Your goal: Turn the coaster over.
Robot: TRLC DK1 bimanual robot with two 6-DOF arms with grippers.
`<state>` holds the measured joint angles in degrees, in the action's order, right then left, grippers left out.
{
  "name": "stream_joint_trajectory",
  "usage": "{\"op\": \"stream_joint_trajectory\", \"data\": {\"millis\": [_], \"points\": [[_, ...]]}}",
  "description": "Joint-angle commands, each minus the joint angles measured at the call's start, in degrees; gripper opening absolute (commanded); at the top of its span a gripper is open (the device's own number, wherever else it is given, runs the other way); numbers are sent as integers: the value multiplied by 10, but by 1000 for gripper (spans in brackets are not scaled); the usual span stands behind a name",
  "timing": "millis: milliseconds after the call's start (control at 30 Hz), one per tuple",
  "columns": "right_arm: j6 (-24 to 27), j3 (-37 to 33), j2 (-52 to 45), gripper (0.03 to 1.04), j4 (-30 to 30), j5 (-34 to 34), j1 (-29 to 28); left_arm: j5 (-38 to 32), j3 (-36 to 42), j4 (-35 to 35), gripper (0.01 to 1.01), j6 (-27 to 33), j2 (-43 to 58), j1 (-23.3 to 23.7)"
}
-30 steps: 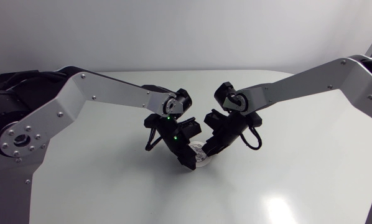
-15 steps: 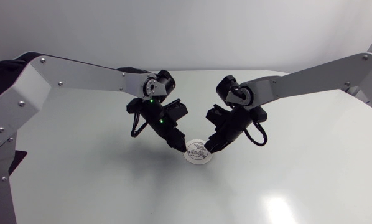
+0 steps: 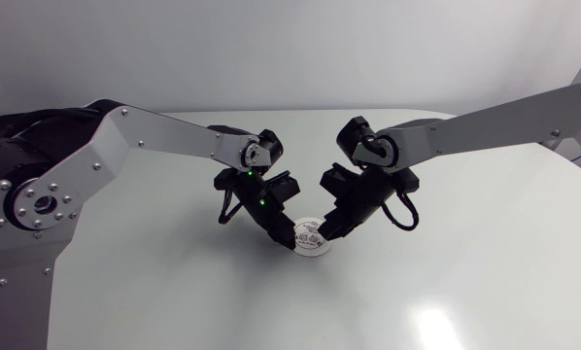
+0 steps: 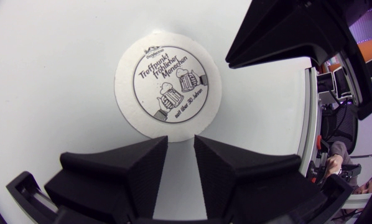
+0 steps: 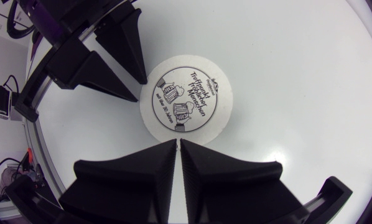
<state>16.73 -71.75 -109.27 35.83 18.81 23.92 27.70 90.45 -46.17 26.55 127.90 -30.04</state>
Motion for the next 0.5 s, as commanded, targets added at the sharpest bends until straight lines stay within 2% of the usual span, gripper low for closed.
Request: {"op": "stream_joint_trajectory", "data": {"millis": [0, 167, 233, 300, 333, 400, 467], "points": [[1, 19, 3, 131, -3, 6, -13, -4, 10, 4, 331, 12, 34, 2], [-2, 27, 8, 149, -9, 14, -31, -2, 8, 13, 331, 12, 51, 2], [-7, 24, 6, 284, -12, 18, -45, -2, 6, 13, 331, 12, 50, 3], [-11, 20, -3, 538, -12, 25, -60, -2, 6, 13, 331, 12, 51, 2], [-12, 18, -9, 626, -12, 28, -64, -2, 6, 13, 331, 12, 51, 2], [-21, 18, -19, 743, -18, 34, -77, -1, 4, 14, 331, 12, 53, 2], [-30, 16, -31, 810, -22, 43, -85, -1, 2, 16, 331, 12, 52, 2]]}}
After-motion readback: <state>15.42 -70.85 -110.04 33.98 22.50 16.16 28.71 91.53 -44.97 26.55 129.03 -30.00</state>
